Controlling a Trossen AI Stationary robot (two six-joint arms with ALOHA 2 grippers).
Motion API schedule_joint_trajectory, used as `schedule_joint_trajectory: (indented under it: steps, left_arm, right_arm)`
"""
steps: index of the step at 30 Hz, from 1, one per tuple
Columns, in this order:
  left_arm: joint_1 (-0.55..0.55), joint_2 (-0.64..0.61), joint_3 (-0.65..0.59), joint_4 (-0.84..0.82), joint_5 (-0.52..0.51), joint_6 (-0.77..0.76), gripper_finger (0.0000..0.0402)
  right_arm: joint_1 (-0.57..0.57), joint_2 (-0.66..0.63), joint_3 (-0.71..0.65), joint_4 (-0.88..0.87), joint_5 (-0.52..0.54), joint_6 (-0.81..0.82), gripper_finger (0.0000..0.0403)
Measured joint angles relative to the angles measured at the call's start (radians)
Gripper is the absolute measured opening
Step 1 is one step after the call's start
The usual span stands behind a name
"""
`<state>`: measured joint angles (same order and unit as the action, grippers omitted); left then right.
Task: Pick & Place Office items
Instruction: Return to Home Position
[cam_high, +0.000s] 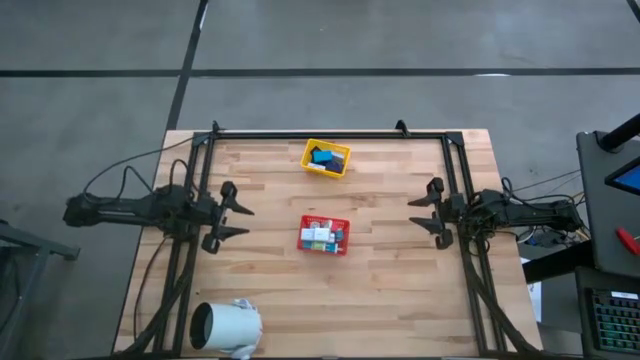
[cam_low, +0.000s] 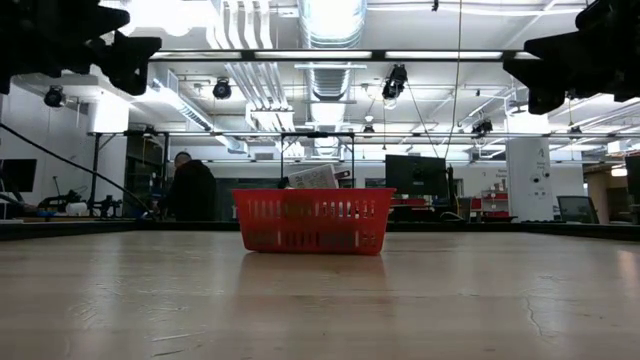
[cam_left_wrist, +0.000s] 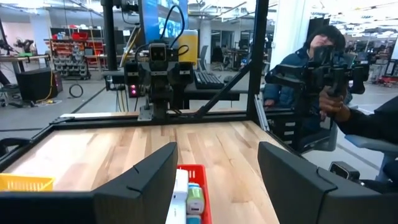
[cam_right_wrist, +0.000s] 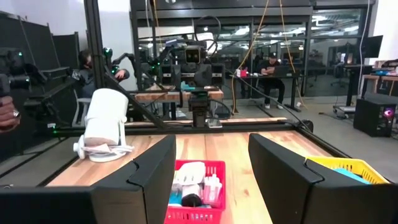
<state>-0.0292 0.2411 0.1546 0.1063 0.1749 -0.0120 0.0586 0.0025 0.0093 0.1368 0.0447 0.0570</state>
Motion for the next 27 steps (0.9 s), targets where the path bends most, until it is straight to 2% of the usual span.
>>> schedule_joint_trajectory:
  steps: [9, 16, 27]
  left_arm:
    - [0.0, -0.119, -0.114, 0.089, 0.0, 0.0, 0.0227]
    - [0.0, -0.237, -0.148, 0.05, -0.018, 0.005, 0.0227]
    - [0.001, -0.241, -0.149, -0.066, -0.073, -0.046, 0.0227]
  right_arm:
    - [0.0, 0.0, 0.0, -0.004, 0.0, 0.007, 0.0201]
    - [0.0, 0.0, 0.0, -0.006, 0.0, 0.013, 0.0201]
    - [0.0, 0.0, 0.0, -0.076, 0.009, -0.009, 0.0201]
